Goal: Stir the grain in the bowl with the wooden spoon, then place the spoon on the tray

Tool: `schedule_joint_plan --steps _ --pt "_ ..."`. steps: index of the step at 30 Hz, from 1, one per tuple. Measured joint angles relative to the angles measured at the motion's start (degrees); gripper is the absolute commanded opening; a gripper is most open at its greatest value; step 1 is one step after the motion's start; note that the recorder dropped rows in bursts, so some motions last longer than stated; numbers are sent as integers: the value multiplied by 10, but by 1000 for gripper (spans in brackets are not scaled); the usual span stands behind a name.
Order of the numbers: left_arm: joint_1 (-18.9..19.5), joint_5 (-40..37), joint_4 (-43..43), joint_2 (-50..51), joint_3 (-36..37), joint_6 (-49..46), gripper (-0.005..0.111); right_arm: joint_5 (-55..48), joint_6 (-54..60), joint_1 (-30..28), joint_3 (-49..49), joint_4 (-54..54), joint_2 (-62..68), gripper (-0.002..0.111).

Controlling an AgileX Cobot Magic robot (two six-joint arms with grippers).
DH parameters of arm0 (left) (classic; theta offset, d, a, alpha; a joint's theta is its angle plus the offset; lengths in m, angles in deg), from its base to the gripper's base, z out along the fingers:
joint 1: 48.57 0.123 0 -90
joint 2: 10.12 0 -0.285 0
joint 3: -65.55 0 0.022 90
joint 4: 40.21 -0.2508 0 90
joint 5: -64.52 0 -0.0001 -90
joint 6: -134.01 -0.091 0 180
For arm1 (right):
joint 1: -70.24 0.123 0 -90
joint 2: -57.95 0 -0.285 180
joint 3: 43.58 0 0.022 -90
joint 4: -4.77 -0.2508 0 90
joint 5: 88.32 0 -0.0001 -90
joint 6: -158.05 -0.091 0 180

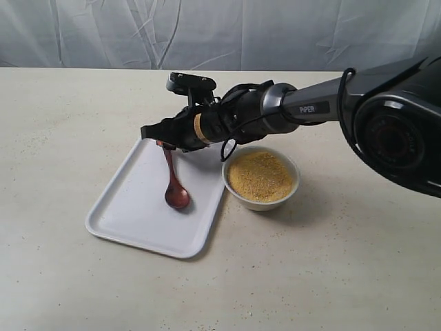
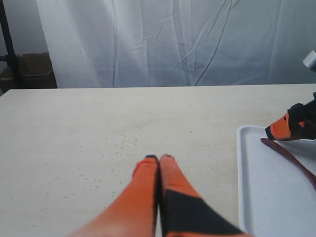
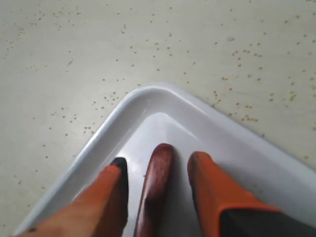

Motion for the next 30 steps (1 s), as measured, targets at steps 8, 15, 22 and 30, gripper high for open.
schedule_joint_plan --steps 8,15,22,30 --pt "0 0 0 0 0 0 0 5 1 -3 21 24 -42 15" --pt "0 0 0 0 0 0 0 401 2 -58 97 23 -77 -1" --pt "0 0 0 0 0 0 0 580 -6 -181 109 28 -77 -1" --pt "0 0 0 0 0 0 0 349 185 -166 110 34 -172 -1"
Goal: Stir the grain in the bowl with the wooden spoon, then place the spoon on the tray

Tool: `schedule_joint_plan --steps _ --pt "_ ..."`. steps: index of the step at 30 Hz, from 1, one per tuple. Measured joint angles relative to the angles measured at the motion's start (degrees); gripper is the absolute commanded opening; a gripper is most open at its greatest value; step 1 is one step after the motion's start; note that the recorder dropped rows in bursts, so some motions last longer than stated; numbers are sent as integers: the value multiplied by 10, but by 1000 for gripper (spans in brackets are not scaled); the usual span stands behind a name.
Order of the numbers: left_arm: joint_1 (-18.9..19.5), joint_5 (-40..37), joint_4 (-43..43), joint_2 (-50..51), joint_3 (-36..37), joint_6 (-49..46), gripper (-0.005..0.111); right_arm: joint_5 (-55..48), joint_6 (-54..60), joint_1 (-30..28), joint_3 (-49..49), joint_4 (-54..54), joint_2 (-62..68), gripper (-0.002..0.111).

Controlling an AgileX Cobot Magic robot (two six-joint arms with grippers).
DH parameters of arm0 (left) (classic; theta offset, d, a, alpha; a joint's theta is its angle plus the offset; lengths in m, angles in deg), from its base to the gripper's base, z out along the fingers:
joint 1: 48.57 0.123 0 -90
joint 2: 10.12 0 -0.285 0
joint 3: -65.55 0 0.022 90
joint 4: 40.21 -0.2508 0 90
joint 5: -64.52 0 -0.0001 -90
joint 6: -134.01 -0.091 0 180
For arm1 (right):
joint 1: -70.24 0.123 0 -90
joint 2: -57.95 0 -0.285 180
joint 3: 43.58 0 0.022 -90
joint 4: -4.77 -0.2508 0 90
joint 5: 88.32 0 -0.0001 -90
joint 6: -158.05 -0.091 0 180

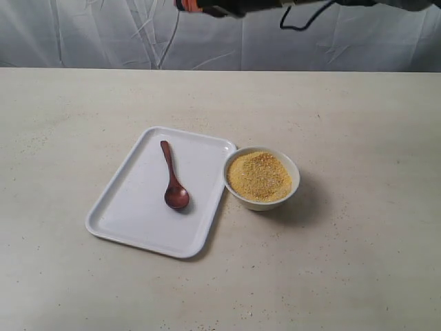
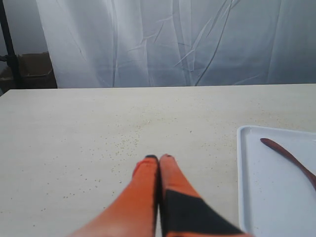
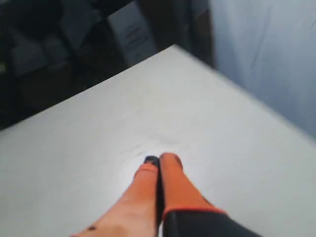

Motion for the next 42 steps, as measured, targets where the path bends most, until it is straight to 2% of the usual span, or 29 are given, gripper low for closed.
schedule_joint_plan --steps 1,2,3,4,5,6,8,10,14,16,18,20,25,32,36,42 --pt "0 0 0 0 0 0 0 -70 29 13 0 -1 -11 -1" --pt "0 0 0 0 0 0 0 -218 78 38 0 -1 -22 -1" --pt "0 0 0 0 0 0 0 -305 103 50 0 2 -25 -1" --pt "0 0 0 0 0 0 0 -483 139 66 0 3 -24 -1" --pt "0 0 0 0 0 0 0 -567 160 70 -1 0 -21 -1" --pt "0 0 0 0 0 0 0 -692 215 73 -3 -53 -13 -1" --pt "0 0 0 0 0 0 0 -778 307 61 -4 -163 -5 -1" --pt "0 0 0 0 0 0 0 -813 432 38 -4 -319 -1 -1" --pt "0 0 0 0 0 0 0 -878 800 -27 -6 -773 3 -1" --pt "0 0 0 0 0 0 0 -926 963 -56 -9 -953 4 -1" --pt "0 0 0 0 0 0 0 -968 1056 -83 -10 -1087 4 -1" --pt "0 0 0 0 0 0 0 -1005 1107 -105 -10 -1162 -1 -1" --pt "0 0 0 0 0 0 0 -1040 1140 -168 -34 -1206 -41 -1" --pt "0 0 0 0 0 0 0 -999 1143 -263 -177 -1199 -156 -1" --pt "0 0 0 0 0 0 0 -924 1106 -278 -267 -1140 -251 -1" --pt "0 0 0 0 0 0 0 -888 1074 -279 -340 -1105 -391 -1"
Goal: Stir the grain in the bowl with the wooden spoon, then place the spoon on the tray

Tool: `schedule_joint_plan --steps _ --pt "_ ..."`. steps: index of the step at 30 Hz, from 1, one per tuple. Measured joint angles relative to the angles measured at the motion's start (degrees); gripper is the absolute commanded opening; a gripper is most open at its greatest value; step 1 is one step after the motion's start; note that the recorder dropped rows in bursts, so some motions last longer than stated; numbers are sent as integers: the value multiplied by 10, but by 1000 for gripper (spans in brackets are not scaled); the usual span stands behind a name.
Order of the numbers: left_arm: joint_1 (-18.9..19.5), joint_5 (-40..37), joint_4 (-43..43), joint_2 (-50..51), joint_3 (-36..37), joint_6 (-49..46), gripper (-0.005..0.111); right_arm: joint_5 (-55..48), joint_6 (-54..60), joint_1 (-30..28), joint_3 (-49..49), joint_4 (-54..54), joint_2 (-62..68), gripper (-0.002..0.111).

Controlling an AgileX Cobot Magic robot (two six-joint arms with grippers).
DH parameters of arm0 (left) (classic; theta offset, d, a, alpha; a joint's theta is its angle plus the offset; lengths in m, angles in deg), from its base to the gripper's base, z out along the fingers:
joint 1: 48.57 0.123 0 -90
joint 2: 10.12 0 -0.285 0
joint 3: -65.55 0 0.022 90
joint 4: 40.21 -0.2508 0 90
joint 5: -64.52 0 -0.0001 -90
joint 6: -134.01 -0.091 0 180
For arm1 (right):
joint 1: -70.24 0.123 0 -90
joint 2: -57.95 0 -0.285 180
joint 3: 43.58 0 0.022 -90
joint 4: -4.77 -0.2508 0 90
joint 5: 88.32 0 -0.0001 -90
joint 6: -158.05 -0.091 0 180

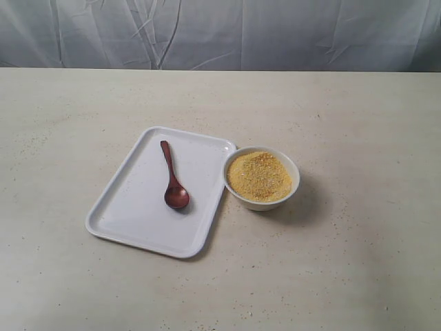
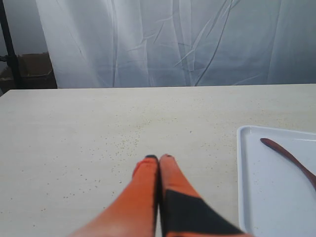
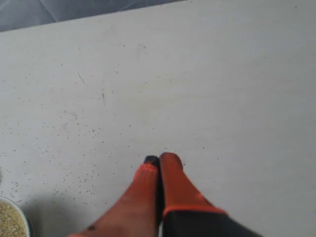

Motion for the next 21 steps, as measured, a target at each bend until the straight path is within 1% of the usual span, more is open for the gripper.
schedule_joint_plan --steps 4,9,16,18,21 --pt "0 0 0 0 0 0 0 17 -2 0 -56 12 -101 -1" --pt "0 0 0 0 0 0 0 37 -4 0 -158 40 -244 -1" --pt "0 0 0 0 0 0 0 132 -4 0 -310 30 -445 -1" --pt "0 0 0 0 0 0 0 133 -4 0 -338 25 -492 -1" --pt "0 0 0 0 0 0 0 99 -4 0 -356 21 -544 -1"
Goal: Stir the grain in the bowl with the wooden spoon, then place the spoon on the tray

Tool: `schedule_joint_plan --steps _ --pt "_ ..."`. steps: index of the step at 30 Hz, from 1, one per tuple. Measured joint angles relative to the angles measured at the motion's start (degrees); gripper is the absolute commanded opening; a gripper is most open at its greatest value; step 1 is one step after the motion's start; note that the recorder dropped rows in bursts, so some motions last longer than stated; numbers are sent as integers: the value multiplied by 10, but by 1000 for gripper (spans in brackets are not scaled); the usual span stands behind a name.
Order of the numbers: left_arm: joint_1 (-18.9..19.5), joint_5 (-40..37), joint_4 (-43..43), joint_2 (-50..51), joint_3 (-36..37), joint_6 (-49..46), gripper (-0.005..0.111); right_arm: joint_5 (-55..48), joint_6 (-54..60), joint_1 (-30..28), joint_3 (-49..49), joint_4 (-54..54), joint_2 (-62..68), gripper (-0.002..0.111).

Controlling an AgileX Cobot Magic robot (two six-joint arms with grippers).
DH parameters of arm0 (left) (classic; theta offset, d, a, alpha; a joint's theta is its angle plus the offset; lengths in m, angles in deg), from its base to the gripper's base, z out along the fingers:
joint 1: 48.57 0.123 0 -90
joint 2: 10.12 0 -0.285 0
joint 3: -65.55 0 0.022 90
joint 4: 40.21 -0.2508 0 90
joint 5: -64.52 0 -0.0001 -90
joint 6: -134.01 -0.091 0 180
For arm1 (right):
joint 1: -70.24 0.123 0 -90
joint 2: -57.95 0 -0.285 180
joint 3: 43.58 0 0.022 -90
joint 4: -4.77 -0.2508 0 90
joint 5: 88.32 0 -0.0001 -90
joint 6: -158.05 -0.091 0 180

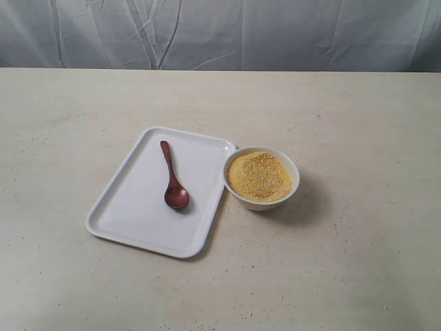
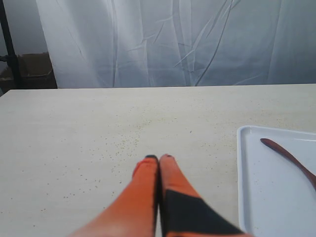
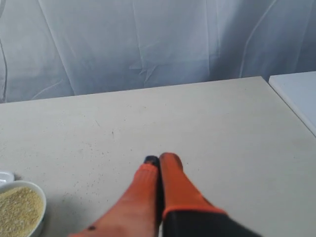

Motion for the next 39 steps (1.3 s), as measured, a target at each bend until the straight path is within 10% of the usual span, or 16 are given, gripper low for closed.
schedule_joint_plan --steps 39 --pt "0 0 0 0 0 0 0 -9 0 36 -126 -8 -242 -1"
